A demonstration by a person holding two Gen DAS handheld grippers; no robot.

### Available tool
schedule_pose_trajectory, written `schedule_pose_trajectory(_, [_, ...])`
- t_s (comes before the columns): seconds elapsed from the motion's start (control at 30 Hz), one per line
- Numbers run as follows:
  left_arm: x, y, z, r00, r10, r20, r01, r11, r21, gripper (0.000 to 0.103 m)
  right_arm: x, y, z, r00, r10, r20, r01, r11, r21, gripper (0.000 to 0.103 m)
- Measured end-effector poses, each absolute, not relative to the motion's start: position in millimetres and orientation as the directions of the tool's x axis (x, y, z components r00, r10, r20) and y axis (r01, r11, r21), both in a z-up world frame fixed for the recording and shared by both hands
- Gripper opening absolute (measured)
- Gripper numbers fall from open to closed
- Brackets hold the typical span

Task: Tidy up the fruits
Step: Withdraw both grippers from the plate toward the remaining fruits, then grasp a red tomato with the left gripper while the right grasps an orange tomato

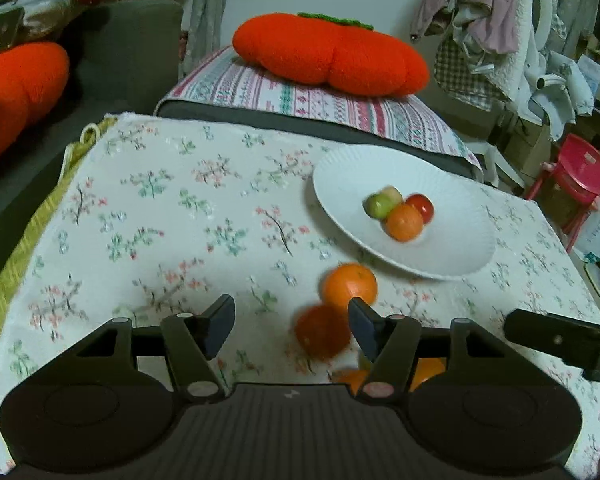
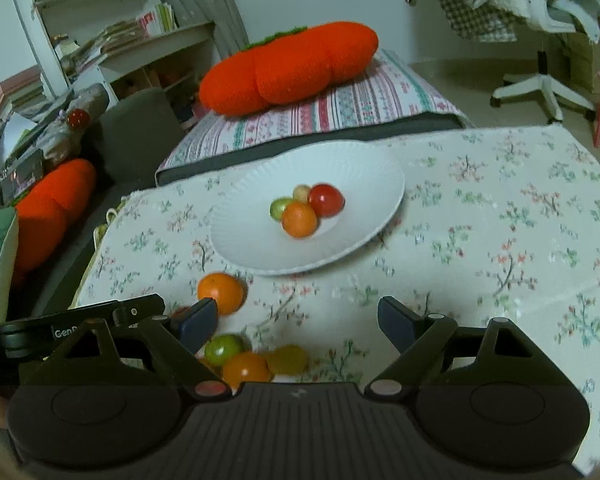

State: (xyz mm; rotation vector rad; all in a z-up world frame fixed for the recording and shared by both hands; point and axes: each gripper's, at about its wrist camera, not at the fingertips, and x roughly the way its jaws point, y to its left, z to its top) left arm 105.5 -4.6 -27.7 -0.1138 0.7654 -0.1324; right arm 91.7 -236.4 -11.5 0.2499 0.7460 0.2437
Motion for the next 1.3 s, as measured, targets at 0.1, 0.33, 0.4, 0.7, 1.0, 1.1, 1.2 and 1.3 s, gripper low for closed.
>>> schedule_pose_trajectory(0.1, [99, -8, -29, 0.706, -0.163, -0.689, 0.093, 0.986, -0.138, 0.048, 91, -234, -13, 0.701, 0.311, -0.641, -0.141, 0.942, 0.303, 0.085])
schedule_pose_trajectory(0.33, [105, -11, -38, 0.69, -0.141, -0.71, 0.087, 0.99, -0.112, 0.049, 90, -220, -20, 0.673, 0.317, -0.669, -0.203, 0.948, 0.244, 0.08])
schedule_pose_trajectory(0.4, [105, -12, -40, 0.683, -0.151, -0.714, 0.092, 0.988, -0.121, 0.049, 90, -217, -24, 0.664, 0.309, -0.68, -0.212, 0.951, 0.225, 0.078])
schedule_pose_trajectory(0.7, [118, -14, -48, 0.67, -0.166, -0.724, 0.082, 0.985, -0.149, 0.049, 82, -197, -30, 0.631, 0.341, -0.697, -0.326, 0.932, 0.162, 0.063])
schedule_pose_trajectory(1.0, [122, -19, -54, 0.665, -0.178, -0.725, 0.103, 0.984, -0.148, 0.042, 80, -175, -40, 0.59, 0.366, -0.719, -0.438, 0.894, 0.096, 0.039])
schedule_pose_trajectory(1.1, [123, -22, -55, 0.668, -0.188, -0.721, 0.122, 0.982, -0.143, 0.032, 80, -171, -40, 0.59, 0.369, -0.718, -0.453, 0.887, 0.084, 0.037])
schedule_pose_trajectory(1.2, [124, -25, -57, 0.66, -0.196, -0.725, 0.134, 0.981, -0.143, 0.023, 83, -168, -44, 0.587, 0.36, -0.725, -0.456, 0.887, 0.071, 0.035])
schedule_pose_trajectory(1.3, [124, -25, -58, 0.662, -0.194, -0.724, 0.135, 0.981, -0.139, 0.019, 85, -167, -47, 0.585, 0.352, -0.73, -0.449, 0.891, 0.069, 0.035])
